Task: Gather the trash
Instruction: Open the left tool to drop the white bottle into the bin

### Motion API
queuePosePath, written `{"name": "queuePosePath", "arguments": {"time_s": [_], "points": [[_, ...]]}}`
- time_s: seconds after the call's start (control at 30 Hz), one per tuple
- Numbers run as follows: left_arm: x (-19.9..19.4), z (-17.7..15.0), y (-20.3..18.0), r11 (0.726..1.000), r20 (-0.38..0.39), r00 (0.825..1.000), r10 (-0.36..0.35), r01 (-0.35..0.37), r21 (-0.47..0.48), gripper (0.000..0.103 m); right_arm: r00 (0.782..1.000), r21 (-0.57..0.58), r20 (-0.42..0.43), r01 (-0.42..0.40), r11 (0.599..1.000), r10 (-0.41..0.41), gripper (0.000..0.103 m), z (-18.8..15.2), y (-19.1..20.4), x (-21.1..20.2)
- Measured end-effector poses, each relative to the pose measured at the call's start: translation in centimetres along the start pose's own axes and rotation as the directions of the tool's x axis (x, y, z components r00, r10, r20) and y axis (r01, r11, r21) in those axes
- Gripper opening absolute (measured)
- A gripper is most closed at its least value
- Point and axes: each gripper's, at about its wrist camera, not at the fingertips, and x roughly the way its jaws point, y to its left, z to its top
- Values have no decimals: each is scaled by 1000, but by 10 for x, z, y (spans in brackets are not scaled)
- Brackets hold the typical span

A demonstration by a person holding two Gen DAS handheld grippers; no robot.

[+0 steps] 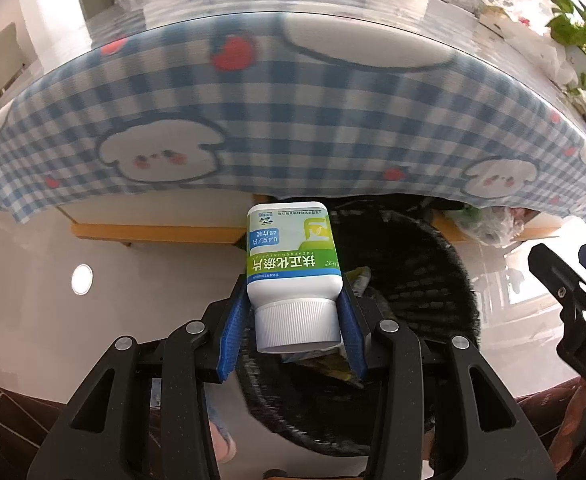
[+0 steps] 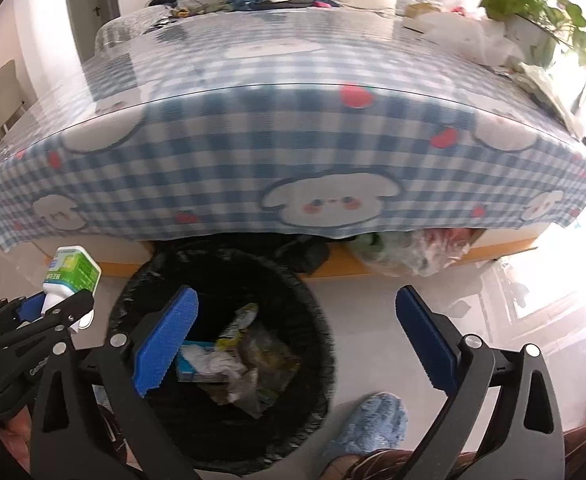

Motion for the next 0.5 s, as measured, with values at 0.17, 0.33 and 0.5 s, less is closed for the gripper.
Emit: {"name": "queuePosePath", "arguments": {"time_s": [0.17,0.33,0.5], "points": [[3,0,-28,999,-5,1000,-21,21,29,41,1000,38,-1,23,999,-23,95,2,-34,-1],[8,-1,-47,998,-22,999,-39,40,50,41,999,73,-2,37,997,-37,95,3,-60,-2],[15,-4,-62,996,-32,999,-40,43,73,41,999,92,-7,40,995,-40,95,2,-69,-1]]}}
